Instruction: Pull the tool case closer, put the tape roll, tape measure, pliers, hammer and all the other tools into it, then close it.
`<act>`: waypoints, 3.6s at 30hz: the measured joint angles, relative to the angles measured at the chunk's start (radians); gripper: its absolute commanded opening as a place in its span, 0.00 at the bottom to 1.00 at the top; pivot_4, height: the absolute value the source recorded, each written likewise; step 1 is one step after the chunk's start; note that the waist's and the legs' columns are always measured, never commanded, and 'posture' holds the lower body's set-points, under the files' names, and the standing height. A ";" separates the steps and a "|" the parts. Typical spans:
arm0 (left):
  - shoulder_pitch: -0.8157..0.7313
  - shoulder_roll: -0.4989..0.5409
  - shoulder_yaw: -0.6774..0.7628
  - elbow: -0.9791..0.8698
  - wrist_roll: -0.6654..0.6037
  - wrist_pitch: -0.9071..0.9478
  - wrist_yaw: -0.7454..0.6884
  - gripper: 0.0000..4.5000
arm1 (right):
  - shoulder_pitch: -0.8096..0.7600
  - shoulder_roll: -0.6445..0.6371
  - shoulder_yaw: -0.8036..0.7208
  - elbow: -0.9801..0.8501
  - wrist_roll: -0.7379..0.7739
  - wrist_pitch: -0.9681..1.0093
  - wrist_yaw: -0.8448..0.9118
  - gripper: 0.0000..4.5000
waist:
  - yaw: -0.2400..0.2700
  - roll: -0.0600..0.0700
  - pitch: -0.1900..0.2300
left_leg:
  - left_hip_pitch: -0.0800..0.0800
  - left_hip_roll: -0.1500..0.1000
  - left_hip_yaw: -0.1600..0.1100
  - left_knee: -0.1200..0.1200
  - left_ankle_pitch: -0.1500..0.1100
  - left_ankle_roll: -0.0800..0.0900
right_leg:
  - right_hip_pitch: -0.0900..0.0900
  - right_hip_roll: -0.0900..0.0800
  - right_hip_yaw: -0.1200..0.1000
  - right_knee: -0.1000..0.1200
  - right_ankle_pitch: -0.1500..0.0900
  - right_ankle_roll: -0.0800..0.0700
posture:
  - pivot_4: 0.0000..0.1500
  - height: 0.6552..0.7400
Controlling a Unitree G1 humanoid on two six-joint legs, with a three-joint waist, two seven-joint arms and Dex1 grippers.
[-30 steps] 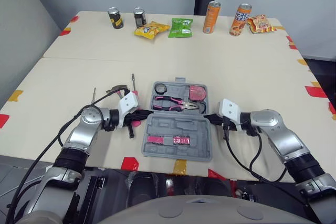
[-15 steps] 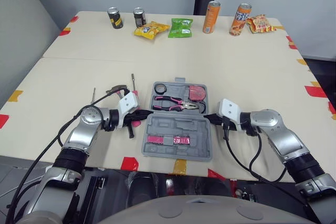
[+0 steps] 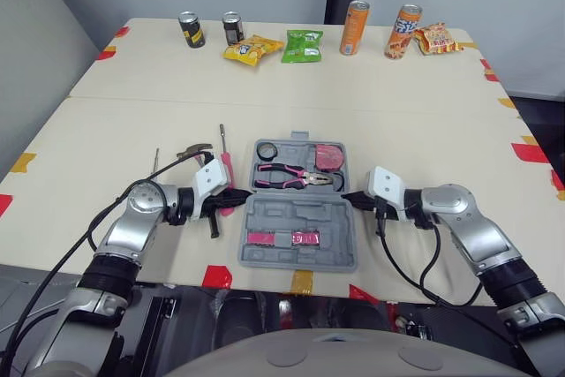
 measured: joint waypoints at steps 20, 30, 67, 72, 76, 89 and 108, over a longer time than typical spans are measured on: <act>0.018 0.013 0.086 -0.053 -0.102 0.012 0.016 0.00 | 0.070 -0.052 -0.084 -0.010 0.056 -0.010 0.010 0.02 | 0.001 -0.001 0.003 | -0.001 0.000 0.000 0.000 0.000 0.000 | 0.000 0.000 0.000 -0.001 0.000 0.000 | 1.00 0.98; 0.220 0.065 0.398 -0.273 -0.407 0.097 -0.017 0.00 | 0.253 -0.065 -0.358 -0.081 0.285 -0.013 0.022 0.02 | -0.002 -0.001 0.007 | 0.000 0.000 0.000 -0.003 0.000 0.000 | 0.000 0.001 0.000 -0.004 0.000 0.000 | 1.00 0.98; 0.467 -0.001 0.820 0.073 -0.420 0.019 0.278 1.00 | 0.479 0.011 -0.826 0.255 0.488 -0.202 0.021 1.00 | -0.007 0.001 0.008 | 0.001 0.004 0.000 -0.003 -0.004 0.011 | 0.003 -0.002 -0.001 -0.008 0.000 0.001 | 1.00 0.98; 0.454 -0.060 0.764 -0.179 -0.442 0.181 0.461 1.00 | 0.432 -0.013 -0.760 0.140 0.484 -0.181 0.064 1.00 | -0.008 0.000 0.008 | 0.000 0.001 0.000 -0.002 -0.004 0.011 | 0.003 -0.001 -0.001 -0.007 0.001 0.001 | 1.00 0.98; 0.427 -0.106 0.702 -0.326 -0.419 0.287 0.634 1.00 | 0.389 -0.042 -0.680 -0.008 0.526 -0.102 0.125 1.00 | -0.007 0.000 0.008 | 0.000 0.000 -0.001 -0.002 -0.002 0.009 | 0.004 -0.001 -0.001 -0.007 0.001 0.001 | 1.00 0.98; 0.321 -0.182 0.530 -0.468 -0.283 0.510 0.975 1.00 | 0.229 -0.152 -0.481 -0.231 0.551 -0.009 0.317 1.00 | -0.001 -0.001 0.008 | -0.001 -0.001 -0.002 0.000 0.000 0.004 | 0.004 0.000 -0.001 -0.007 0.002 0.003 | 1.00 0.98; 0.255 -0.263 0.489 -0.412 -0.182 0.488 1.051 1.00 | 0.117 -0.141 -0.385 -0.288 0.564 0.010 0.345 1.00 | 0.000 -0.002 0.008 | -0.002 -0.001 -0.002 0.001 0.000 0.003 | 0.004 0.000 0.000 -0.007 0.002 0.003 | 1.00 0.98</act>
